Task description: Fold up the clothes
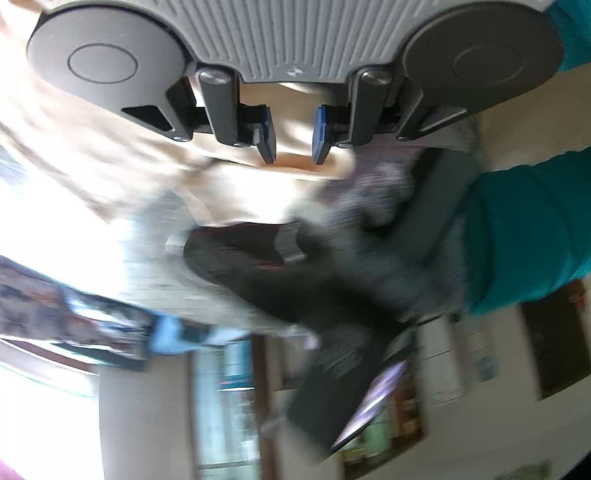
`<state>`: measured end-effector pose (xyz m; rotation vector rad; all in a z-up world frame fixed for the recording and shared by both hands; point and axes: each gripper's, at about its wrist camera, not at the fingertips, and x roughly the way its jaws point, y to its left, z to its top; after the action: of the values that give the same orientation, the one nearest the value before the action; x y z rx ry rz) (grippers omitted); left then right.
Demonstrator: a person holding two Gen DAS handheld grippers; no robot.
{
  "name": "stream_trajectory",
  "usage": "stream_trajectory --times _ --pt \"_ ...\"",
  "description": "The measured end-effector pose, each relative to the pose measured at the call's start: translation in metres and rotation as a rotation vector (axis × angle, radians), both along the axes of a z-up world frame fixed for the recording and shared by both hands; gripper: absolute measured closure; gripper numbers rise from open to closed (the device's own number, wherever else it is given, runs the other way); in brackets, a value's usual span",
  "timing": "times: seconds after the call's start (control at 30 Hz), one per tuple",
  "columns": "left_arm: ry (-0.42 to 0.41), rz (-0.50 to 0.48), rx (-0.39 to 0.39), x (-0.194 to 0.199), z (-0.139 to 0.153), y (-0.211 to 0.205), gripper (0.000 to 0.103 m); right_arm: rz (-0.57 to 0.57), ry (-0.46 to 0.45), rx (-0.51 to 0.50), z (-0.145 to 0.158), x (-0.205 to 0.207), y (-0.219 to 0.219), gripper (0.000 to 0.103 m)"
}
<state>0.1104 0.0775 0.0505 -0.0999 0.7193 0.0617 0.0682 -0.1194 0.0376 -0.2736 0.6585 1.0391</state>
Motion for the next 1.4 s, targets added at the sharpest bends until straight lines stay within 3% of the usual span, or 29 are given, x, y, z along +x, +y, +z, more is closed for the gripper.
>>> stream_trajectory --times 0.23,0.43,0.6,0.73,0.87,0.93,0.97,1.1,1.27,1.4 --pt "0.046 -0.06 0.042 0.026 -0.025 -0.026 0.059 -0.444 0.002 -0.073 -0.004 0.079 -0.107 0.081" --pt "0.074 -0.07 0.065 0.043 -0.036 -0.031 0.058 -0.668 0.065 -0.092 -0.022 0.136 -0.159 0.08" --pt "0.089 -0.093 0.07 0.057 -0.042 -0.034 0.064 -0.704 0.106 -0.097 -0.039 0.169 -0.162 0.076" --pt "0.081 -0.114 0.081 0.065 -0.043 -0.035 0.095 -0.719 0.13 -0.119 -0.054 0.186 -0.157 0.076" --pt "0.061 -0.108 0.123 0.069 -0.045 -0.033 0.098 -0.71 0.135 -0.125 -0.056 0.201 -0.138 0.08" --pt "0.055 -0.087 0.135 0.074 -0.046 -0.027 0.099 -0.704 0.127 -0.125 -0.055 0.207 -0.131 0.095" --pt "0.054 -0.076 0.139 0.077 -0.046 -0.023 0.099 -0.699 0.115 -0.125 -0.054 0.212 -0.125 0.096" --pt "0.046 -0.03 0.175 0.093 -0.045 -0.006 0.099 -0.683 0.072 -0.117 -0.051 0.23 -0.101 0.097" --pt "0.078 0.024 0.166 0.111 -0.046 0.018 0.098 -0.636 0.056 -0.145 -0.051 0.254 -0.07 0.096" --pt "0.079 0.005 0.153 0.109 -0.044 0.016 0.095 -0.585 0.006 -0.159 -0.04 0.245 -0.06 0.09"
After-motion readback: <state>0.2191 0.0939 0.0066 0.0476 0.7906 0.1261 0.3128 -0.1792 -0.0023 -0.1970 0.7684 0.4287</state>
